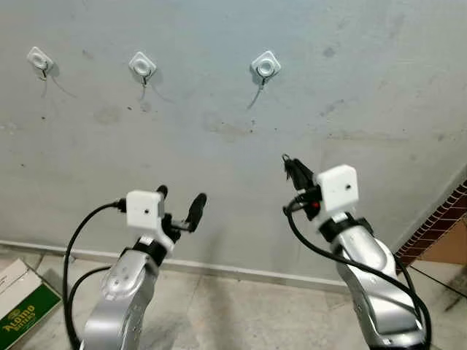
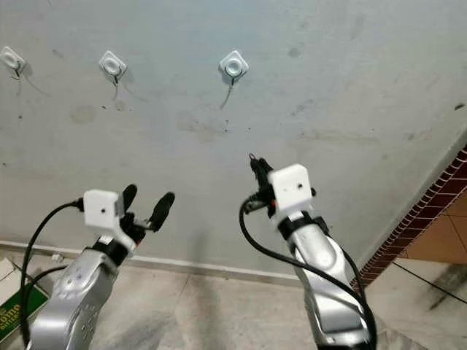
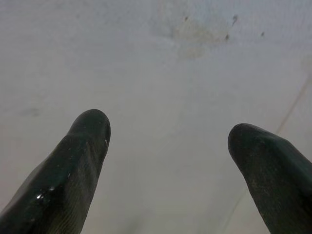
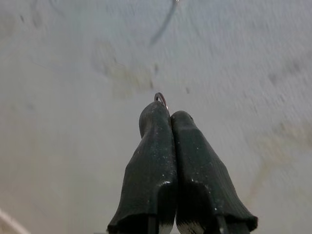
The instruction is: Hang keys on a hook
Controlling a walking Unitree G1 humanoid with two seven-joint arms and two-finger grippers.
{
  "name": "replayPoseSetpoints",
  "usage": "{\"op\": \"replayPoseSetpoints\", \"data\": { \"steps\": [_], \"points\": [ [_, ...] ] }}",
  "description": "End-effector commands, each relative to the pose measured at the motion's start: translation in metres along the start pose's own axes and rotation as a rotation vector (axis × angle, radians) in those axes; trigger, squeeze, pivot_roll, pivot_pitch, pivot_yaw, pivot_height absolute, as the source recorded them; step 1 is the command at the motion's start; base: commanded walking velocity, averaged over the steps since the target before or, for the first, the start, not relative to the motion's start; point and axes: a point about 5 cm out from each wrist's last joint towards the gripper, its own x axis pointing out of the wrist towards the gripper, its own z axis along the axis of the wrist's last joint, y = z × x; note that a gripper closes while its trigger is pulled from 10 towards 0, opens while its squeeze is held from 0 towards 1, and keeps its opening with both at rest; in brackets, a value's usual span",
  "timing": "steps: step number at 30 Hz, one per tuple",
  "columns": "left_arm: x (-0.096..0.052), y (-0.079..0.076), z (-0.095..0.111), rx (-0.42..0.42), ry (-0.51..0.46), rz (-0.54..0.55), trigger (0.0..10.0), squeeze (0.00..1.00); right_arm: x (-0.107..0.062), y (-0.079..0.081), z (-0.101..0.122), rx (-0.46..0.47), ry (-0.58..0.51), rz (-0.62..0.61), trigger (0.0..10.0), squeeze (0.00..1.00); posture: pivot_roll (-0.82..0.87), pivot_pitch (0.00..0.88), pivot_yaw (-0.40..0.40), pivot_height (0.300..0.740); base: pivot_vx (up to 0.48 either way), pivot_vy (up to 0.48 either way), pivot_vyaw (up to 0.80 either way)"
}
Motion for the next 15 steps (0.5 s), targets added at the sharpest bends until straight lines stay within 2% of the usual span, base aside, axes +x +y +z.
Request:
{"op": "replayPoseSetpoints", "data": {
  "steps": [1, 4, 11, 15],
  "points": [
    [-0.004, 0.0, 0.003, 0.005, 0.002, -0.014, 10.0, 0.0, -0.003, -0.001, 0.007, 0.003, -0.013, 0.004, 10.0, 0.0, -0.01, 0.056, 0.069, 0.74, 0.0, 0.0, 0.0],
    [-0.01, 0.001, 0.001, 0.008, 0.016, -0.019, 10.0, 0.0, -0.012, -0.002, 0.002, -0.001, 0.02, 0.009, 10.0, 0.0, -0.02, 0.062, 0.067, 0.74, 0.0, 0.0, 0.0],
    [-0.009, 0.0, 0.004, 0.008, 0.013, -0.03, 10.0, 0.0, -0.014, 0.0, 0.002, 0.0, 0.034, 0.018, 10.0, 0.0, -0.02, 0.054, 0.066, 0.74, 0.0, 0.0, 0.0],
    [-0.008, -0.002, 0.005, 0.003, 0.011, -0.036, 10.0, 0.0, -0.014, 0.002, 0.004, 0.001, 0.038, 0.028, 10.0, 0.0, -0.02, 0.05, 0.064, 0.74, 0.253, 0.0, 0.0]
  ]
}}
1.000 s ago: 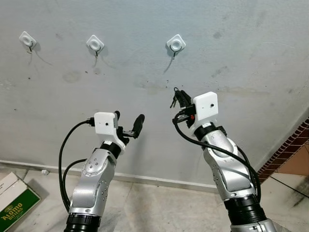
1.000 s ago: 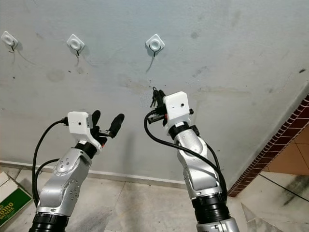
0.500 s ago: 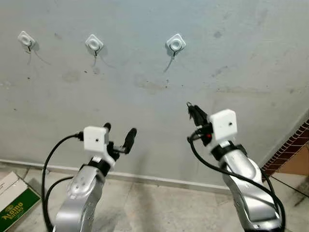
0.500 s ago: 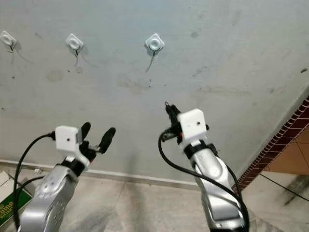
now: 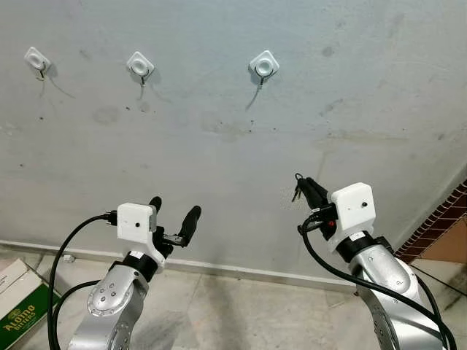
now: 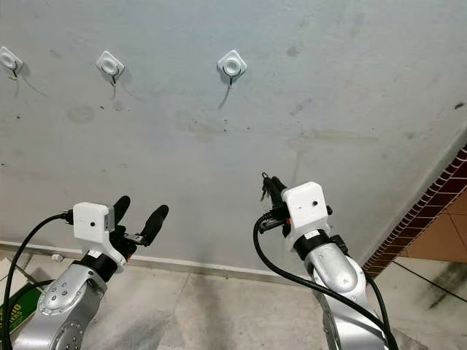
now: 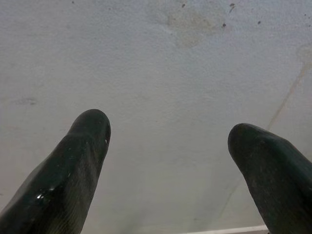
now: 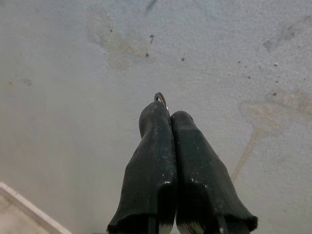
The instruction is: Hang keys on a hook
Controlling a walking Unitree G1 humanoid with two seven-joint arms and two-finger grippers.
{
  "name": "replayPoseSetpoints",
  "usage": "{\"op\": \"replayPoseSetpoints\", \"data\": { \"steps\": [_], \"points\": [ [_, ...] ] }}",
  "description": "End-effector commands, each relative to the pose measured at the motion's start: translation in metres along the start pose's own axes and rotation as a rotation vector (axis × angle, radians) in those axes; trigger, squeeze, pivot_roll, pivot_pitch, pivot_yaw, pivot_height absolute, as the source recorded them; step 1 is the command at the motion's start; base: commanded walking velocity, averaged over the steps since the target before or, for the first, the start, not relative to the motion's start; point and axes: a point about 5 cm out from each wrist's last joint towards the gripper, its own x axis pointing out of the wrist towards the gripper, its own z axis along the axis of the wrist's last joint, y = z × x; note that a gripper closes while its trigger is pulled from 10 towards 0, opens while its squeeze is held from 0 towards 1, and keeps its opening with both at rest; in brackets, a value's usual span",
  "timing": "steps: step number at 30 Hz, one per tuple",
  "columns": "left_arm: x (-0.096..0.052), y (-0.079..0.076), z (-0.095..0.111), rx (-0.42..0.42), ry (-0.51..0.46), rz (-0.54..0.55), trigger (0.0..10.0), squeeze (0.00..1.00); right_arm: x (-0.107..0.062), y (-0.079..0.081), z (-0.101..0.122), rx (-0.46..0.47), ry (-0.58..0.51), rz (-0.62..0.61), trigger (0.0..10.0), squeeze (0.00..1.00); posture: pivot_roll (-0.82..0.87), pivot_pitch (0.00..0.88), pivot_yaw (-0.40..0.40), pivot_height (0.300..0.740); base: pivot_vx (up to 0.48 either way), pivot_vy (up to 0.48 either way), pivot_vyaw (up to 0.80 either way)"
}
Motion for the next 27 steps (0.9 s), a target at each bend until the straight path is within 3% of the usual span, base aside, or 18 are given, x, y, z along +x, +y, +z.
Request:
{"op": "replayPoseSetpoints", "data": {
  "steps": [1, 8, 20, 27],
  "points": [
    [-0.0001, -0.0018, 0.0062, 0.011, -0.016, -0.016, 10.0, 0.0, -0.001, 0.0045, 0.007, 0.003, -0.023, 0.025, 10.0, 0.0, -0.02, 0.05, 0.064, 0.74, 0.259, 0.0, 0.0],
    [0.0001, -0.0042, 0.0061, 0.005, -0.014, -0.02, 10.0, 0.0, -0.0006, 0.0076, 0.007, 0.008, -0.021, 0.035, 10.0, 0.0, -0.01, 0.054, 0.063, 0.74, 0.268, 0.0, 0.0],
    [0.0009, -0.0029, 0.0062, 0.008, -0.01, -0.019, 10.0, 0.0, 0.0002, 0.0091, 0.007, 0.01, -0.018, 0.04, 10.0, 0.0, -0.01, 0.055, 0.065, 0.74, 0.266, 0.26, 0.0],
    [0.0005, -0.0039, 0.0046, 0.008, 0.005, -0.018, 10.0, 0.0, -0.001, 0.0091, 0.0058, 0.01, -0.011, 0.039, 10.0, 0.0, -0.01, 0.06, 0.067, 0.74, 0.0, 0.0, 0.0]
  ]
}}
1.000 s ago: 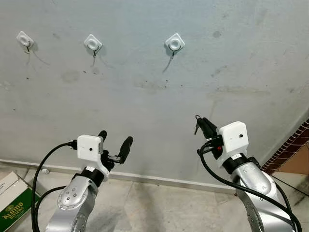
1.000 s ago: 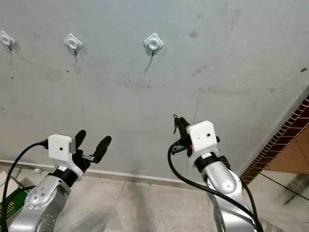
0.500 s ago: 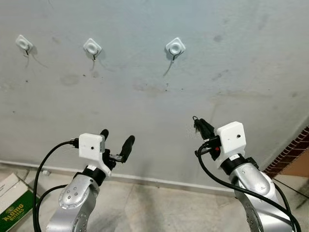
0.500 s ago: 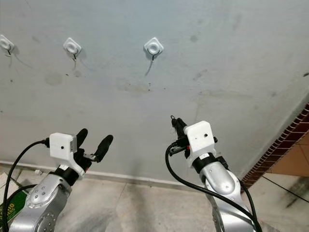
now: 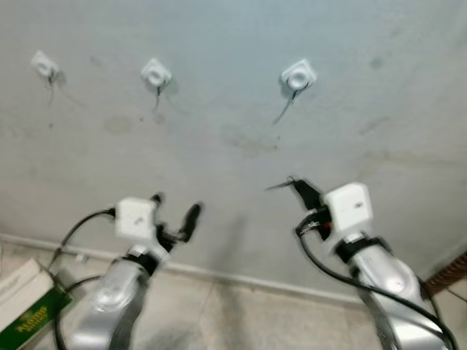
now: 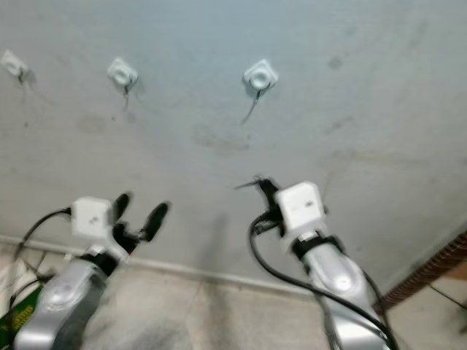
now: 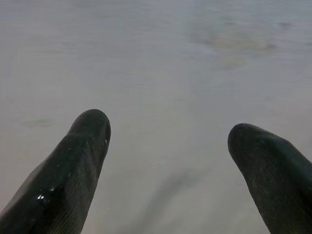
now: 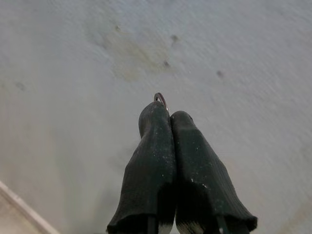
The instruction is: Hang keys on a hook
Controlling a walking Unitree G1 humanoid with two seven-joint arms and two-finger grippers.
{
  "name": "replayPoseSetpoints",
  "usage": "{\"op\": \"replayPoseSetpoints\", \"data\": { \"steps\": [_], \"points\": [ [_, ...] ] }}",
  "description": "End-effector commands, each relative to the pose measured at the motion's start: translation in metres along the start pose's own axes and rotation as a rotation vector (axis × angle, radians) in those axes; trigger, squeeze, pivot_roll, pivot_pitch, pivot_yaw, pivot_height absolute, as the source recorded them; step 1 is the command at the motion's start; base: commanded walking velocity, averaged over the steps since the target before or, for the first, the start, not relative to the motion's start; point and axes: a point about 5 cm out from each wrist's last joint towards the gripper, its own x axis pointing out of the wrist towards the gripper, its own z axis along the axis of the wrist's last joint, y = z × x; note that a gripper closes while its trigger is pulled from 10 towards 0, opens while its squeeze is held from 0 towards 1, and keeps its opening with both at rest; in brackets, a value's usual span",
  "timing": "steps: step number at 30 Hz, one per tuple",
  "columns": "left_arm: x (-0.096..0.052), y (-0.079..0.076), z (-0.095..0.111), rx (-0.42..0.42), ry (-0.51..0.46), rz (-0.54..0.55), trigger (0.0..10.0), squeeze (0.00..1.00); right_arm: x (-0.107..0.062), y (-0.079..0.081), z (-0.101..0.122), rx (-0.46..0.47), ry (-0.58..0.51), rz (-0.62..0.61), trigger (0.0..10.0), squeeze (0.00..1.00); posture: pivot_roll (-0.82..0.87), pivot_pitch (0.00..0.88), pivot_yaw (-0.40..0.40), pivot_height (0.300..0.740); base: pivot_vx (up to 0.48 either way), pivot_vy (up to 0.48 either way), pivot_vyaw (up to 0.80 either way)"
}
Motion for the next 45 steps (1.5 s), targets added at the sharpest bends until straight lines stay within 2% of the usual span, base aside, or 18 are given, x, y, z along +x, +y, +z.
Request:
{"op": "replayPoseSetpoints", "data": {
  "steps": [1, 12, 16, 20, 24, 29, 33, 45],
  "points": [
    [-0.006, 0.011, -0.001, 0.017, 0.02, 0.04, 10.0, 0.0, 0.003, 0.01, 0.007, 0.011, -0.029, 0.042, 10.0, 0.0, -0.01, 0.06, 0.067, 0.74, 0.0, 0.0, 0.0],
    [-0.005, 0.01, -0.003, 0.02, 0.033, 0.035, 10.0, 0.0, 0.003, 0.008, 0.009, 0.009, -0.037, 0.031, 10.0, 0.0, -0.01, 0.061, 0.067, 0.74, 0.0, 0.0, 0.0],
    [-0.003, 0.006, 0.002, 0.043, 0.012, 0.014, 10.0, 0.0, 0.01, 0.008, 0.018, 0.015, -0.065, 0.028, 10.0, 0.0, -0.01, 0.062, 0.067, 0.74, 0.0, 0.0, 0.0],
    [-0.001, -0.007, 0.013, 0.09, -0.036, -0.087, 10.0, 0.0, 0.022, 0.006, 0.03, 0.017, -0.11, 0.035, 10.0, 0.0, 0.0, 0.063, 0.068, 0.74, 0.0, 0.0, 0.0],
    [-0.002, -0.015, 0.015, 0.096, -0.042, -0.159, 10.0, 0.0, 0.033, 0.003, 0.04, 0.015, -0.146, 0.045, 10.0, 0.0, 0.01, 0.057, 0.069, 0.74, 0.0, 0.0, 0.0],
    [-0.001, -0.017, 0.015, 0.098, -0.044, -0.17, 10.0, 0.0, 0.046, -0.001, 0.05, 0.013, -0.18, 0.054, 10.0, 0.0, 0.01, 0.051, 0.069, 0.74, 0.0, 0.0, 0.0],
    [0.001, -0.021, 0.022, 0.113, -0.081, -0.19, 10.0, 0.0, 0.055, -0.003, 0.057, 0.008, -0.207, 0.073, 10.0, 0.0, 0.01, 0.051, 0.069, 0.74, 0.0, 0.0, 0.0],
    [0.008, -0.029, 0.036, 0.108, -0.143, -0.217, 10.0, 0.0, 0.07, -0.006, 0.07, 0.019, -0.259, 0.088, 10.0, 0.0, 0.01, 0.052, 0.071, 0.74, 0.0, 0.0, 0.0]
  ]
}}
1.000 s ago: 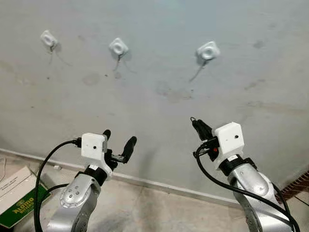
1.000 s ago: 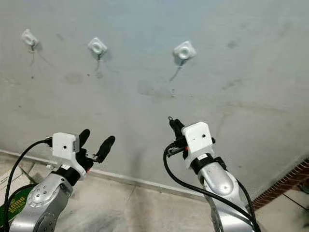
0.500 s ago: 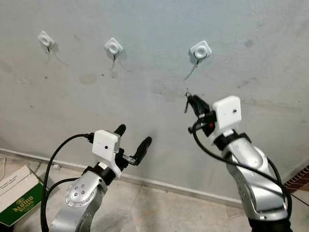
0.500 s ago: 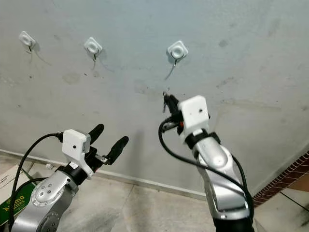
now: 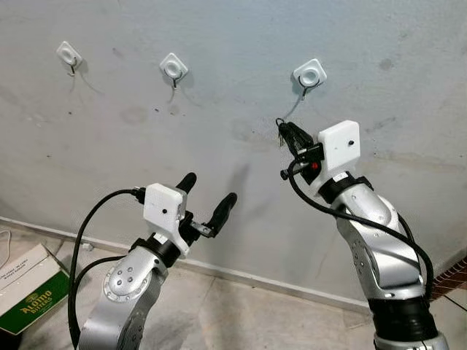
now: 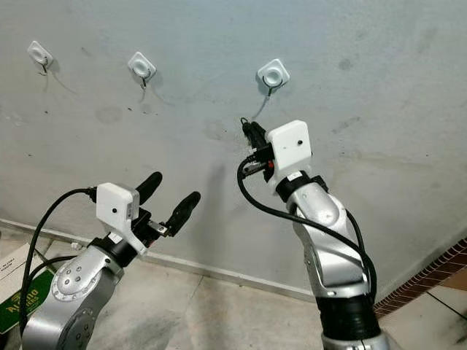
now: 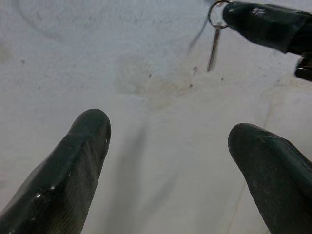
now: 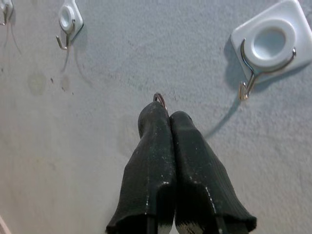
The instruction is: Hang keys on a hook
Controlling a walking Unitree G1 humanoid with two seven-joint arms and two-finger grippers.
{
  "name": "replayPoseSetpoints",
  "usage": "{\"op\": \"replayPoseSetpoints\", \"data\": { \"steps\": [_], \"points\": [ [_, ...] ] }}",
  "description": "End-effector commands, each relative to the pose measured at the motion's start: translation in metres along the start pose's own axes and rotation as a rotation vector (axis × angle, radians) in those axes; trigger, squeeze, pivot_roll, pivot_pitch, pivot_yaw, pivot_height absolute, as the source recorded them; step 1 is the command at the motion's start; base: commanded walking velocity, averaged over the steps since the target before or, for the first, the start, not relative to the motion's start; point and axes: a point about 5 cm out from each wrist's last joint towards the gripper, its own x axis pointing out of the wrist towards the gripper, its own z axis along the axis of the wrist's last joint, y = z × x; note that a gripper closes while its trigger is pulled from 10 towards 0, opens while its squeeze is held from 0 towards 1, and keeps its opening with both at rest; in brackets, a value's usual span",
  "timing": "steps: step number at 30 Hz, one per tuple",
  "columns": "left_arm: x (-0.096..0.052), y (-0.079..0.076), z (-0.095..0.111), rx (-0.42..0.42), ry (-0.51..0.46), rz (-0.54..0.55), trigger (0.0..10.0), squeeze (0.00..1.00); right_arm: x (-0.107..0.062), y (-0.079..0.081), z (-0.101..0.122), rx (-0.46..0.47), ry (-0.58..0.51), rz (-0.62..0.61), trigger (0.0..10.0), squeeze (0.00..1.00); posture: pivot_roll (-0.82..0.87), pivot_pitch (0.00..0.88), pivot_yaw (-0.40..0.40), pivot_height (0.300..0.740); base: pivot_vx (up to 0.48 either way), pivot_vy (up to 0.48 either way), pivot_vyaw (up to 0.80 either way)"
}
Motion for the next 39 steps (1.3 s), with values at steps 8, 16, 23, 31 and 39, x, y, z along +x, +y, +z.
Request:
{"op": "replayPoseSetpoints", "data": {
  "steps": [8, 16, 23, 31, 39],
  "points": [
    [0.0, 0.0, 0.003, 0.009, -0.007, -0.006, 10.0, 0.0, 0.01, -0.009, 0.012, 0.011, -0.061, -0.012, 10.0, 0.0, 0.01, 0.052, 0.071, 0.74, 0.0, 0.0, 0.0],
    [0.0, 0.0, 0.003, 0.006, -0.007, -0.001, 10.0, 0.0, 0.012, -0.022, 0.013, 0.036, -0.069, -0.06, 10.0, 0.0, 0.02, 0.053, 0.072, 0.74, 0.0, 0.0, 0.0],
    [0.001, 0.001, 0.002, 0.007, -0.002, 0.002, 10.0, 0.0, 0.012, -0.03, 0.013, 0.054, -0.071, -0.088, 10.0, 0.0, 0.02, 0.055, 0.074, 0.74, 0.0, 0.0, 0.0],
    [0.0, 0.001, 0.001, 0.005, 0.003, 0.006, 10.0, 0.0, 0.011, -0.037, 0.011, 0.093, -0.064, -0.118, 10.0, 0.0, 0.02, 0.056, 0.075, 0.74, 0.0, 0.0, 0.0],
    [0.0, 0.002, 0.0, 0.007, 0.005, 0.007, 10.0, 0.0, 0.011, -0.041, 0.006, 0.146, -0.05, -0.143, 10.0, 0.0, 0.02, 0.056, 0.077, 0.74, 0.0, 0.0, 0.0]
  ]
}}
